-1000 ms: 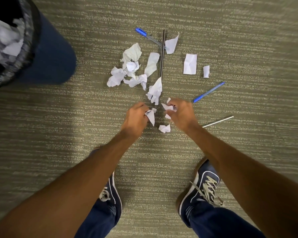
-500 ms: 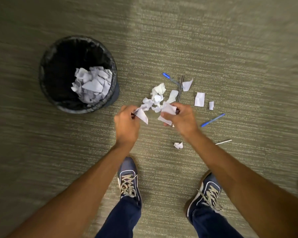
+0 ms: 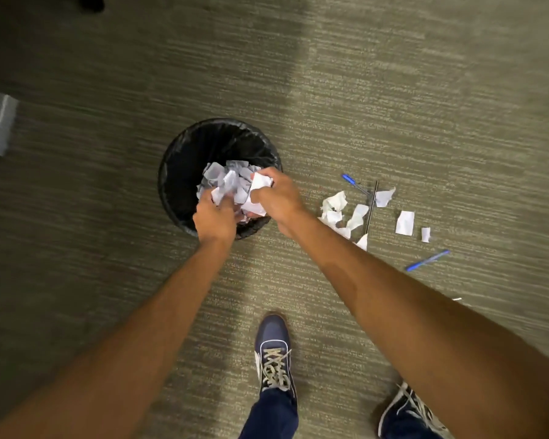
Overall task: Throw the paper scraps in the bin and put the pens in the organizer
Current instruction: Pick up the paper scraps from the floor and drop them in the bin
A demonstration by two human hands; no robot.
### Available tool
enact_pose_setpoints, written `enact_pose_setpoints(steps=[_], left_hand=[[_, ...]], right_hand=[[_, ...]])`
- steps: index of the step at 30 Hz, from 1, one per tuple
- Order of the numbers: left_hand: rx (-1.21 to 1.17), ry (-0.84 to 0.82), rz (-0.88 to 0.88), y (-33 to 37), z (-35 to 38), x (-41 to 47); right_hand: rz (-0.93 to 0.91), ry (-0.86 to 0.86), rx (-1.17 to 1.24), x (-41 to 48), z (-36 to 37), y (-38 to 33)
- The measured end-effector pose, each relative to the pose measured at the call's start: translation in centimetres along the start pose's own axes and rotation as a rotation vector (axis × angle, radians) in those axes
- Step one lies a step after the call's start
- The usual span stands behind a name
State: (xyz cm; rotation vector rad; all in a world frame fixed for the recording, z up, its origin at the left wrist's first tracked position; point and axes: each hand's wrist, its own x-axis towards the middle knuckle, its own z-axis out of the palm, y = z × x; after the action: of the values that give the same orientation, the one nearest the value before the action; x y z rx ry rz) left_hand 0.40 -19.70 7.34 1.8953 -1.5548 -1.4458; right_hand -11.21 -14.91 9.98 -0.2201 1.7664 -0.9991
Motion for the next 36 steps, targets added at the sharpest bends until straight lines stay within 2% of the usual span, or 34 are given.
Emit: enact_pose_setpoints(steps=[2, 4, 7, 11, 13, 16, 20, 22, 24, 29, 32, 36], left_hand=[[-0.053, 0.009, -0.105, -0.3, 0.1, 1.5], [-0.042, 0.033, -0.168, -0.5, 0.0, 2.5], [0.007, 0.063, -0.155, -0.6, -0.1, 3.2], [0.194, 0.049, 0.013, -0.2, -0.3, 2.4], [0.237, 0.031, 0.18, 0.3, -0.1, 1.0], [0.31, 0.061, 0.457, 1.2, 0.8, -1.7], [0.282, 0.044, 0.584, 1.5, 3.5, -5.1], [0.305, -0.047, 0.627, 0.5, 5.4, -6.3], [0.391, -0.198, 0.593, -1.3, 7.7, -6.8], [0.614, -0.524, 0.332, -7.7, 13.9, -5.0], [0.746, -0.609, 0.277, -11.2, 17.7, -2.6], [0.883, -0.6, 0.303, -14.2, 22.1, 0.7]], right_hand=[[0.044, -0.029, -0.016, 0.6, 0.9, -0.2], [0.106, -0.081, 0.101, 0.8, 1.4, -0.3], [0.15, -0.126, 0.19, 0.7, 1.5, -0.6], [0.113, -0.127, 0.184, 0.3, 0.8, -0.6], [0.025, -0.07, 0.139, -0.4, -0.1, -0.3], [-0.161, 0.046, -0.064, -1.5, -2.3, 1.5], [-0.22, 0.208, -0.228, -2.2, -6.7, 6.5], [-0.216, 0.288, -0.339, -2.2, -9.3, 9.7], [-0.184, 0.321, -0.447, -1.7, -11.8, 13.2], [-0.043, 0.209, -0.603, 1.3, -16.1, 21.2], [-0.057, 0.146, -0.803, 4.9, -16.7, 23.9], [-0.145, 0.116, -1.127, 10.5, -16.8, 25.1]])
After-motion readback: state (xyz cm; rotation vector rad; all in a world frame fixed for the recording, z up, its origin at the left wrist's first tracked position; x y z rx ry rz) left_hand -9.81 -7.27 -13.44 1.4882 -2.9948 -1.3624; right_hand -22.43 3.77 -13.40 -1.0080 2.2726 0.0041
